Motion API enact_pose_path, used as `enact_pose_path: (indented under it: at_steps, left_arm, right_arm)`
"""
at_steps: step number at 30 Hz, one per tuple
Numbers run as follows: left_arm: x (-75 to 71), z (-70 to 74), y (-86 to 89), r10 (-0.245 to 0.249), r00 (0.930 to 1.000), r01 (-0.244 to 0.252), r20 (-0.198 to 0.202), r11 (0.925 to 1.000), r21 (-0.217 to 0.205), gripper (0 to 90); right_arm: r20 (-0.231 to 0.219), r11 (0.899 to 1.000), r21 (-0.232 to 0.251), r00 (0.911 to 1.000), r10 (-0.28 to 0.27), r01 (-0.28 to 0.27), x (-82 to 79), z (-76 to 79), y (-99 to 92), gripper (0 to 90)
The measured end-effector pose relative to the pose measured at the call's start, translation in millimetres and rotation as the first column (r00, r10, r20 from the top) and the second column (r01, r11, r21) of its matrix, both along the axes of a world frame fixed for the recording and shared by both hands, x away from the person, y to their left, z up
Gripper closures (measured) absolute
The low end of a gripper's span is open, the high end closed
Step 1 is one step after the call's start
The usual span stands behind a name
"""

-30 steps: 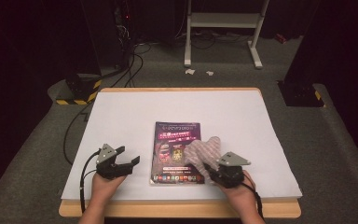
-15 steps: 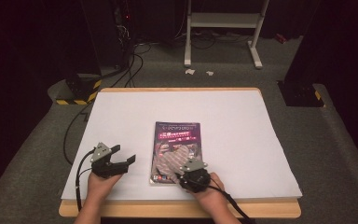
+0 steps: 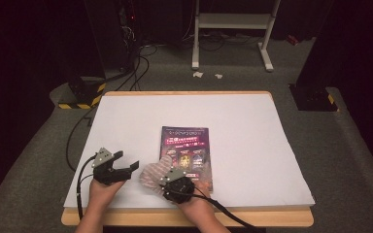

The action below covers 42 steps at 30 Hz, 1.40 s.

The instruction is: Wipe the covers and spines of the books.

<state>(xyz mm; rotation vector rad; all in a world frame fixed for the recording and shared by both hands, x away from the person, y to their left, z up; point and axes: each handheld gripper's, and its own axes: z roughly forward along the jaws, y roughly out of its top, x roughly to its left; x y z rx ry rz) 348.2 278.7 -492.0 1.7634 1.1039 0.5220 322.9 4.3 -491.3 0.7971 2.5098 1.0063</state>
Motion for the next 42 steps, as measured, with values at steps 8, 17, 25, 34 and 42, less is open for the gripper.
enact_pose_path:
  at_steps: [8,17,25,34,42]
  left_arm:
    - [2.6,-3.0,-3.3,-0.036,0.9989,0.036,-0.031,0.9994,-0.002,19.0]
    - [0.9,-1.2,-3.2,-0.018,0.9998,0.019,-0.009,0.9996,0.022,18.2]
    - [1.9,-2.9,0.2,0.001,1.0,-0.001,0.004,0.9994,0.034,17.0]
    - [-1.6,0.0,-0.4,-0.012,0.9998,0.012,0.015,0.9997,0.023,16.9]
    - [-3.7,-0.6,-6.6,-0.028,0.9995,0.028,0.016,0.9988,0.04,17.0]
  right_arm:
    - [0.033,0.977,-0.016,0.9762,-0.214,0.215,7.3,-0.6,-88.1,59.3]
    - [0.052,0.963,-0.017,0.9624,-0.267,0.268,6.4,-2.4,-95.5,59.5]
    - [0.02,0.993,-0.006,0.993,-0.116,0.116,5.2,-2.4,-31.6,59.2]
    - [0.029,1.0,-0.01,0.9996,-0.005,0.005,-1.1,-3.0,21.1,58.6]
    - [0.047,0.979,-0.015,0.9783,-0.202,0.203,6.1,-3.3,-61.5,58.6]
